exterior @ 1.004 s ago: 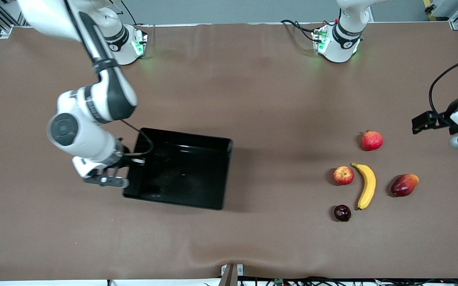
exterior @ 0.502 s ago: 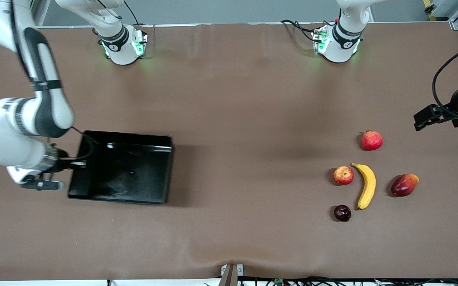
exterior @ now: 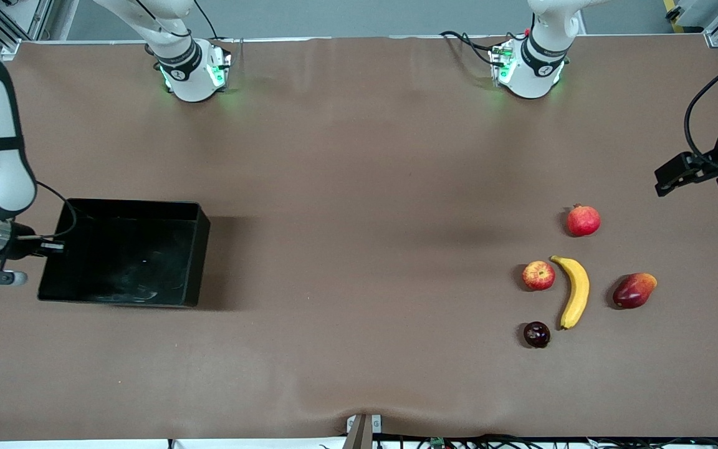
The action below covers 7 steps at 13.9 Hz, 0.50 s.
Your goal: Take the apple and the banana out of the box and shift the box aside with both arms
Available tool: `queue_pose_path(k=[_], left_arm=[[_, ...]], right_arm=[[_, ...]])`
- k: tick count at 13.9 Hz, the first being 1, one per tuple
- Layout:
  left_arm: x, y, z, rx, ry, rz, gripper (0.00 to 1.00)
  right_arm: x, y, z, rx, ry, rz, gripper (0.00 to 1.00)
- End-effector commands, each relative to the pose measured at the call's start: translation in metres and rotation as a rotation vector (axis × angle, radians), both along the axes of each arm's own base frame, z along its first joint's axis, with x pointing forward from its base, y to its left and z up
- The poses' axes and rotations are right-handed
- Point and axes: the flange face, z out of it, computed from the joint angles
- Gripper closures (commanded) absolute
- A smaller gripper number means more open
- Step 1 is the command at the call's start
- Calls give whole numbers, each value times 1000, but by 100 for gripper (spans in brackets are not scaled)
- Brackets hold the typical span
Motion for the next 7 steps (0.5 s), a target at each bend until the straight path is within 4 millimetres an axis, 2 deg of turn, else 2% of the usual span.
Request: queue_pose_path(k=[1, 4, 5, 7], left_arm=[[-20, 0, 20, 3, -2, 6, 0], [-34, -24, 13, 18, 45, -17, 0], [-39, -21, 12, 20, 51, -11, 0], [-51, -29, 4, 24, 61, -27, 0]], right_arm=[[-5, -32, -22, 10, -26, 2, 100], [-9, -57, -60, 56, -67, 34, 100], [-10, -61, -64, 58, -69, 31, 100], [-15, -70, -72, 59, -59, 18, 100]])
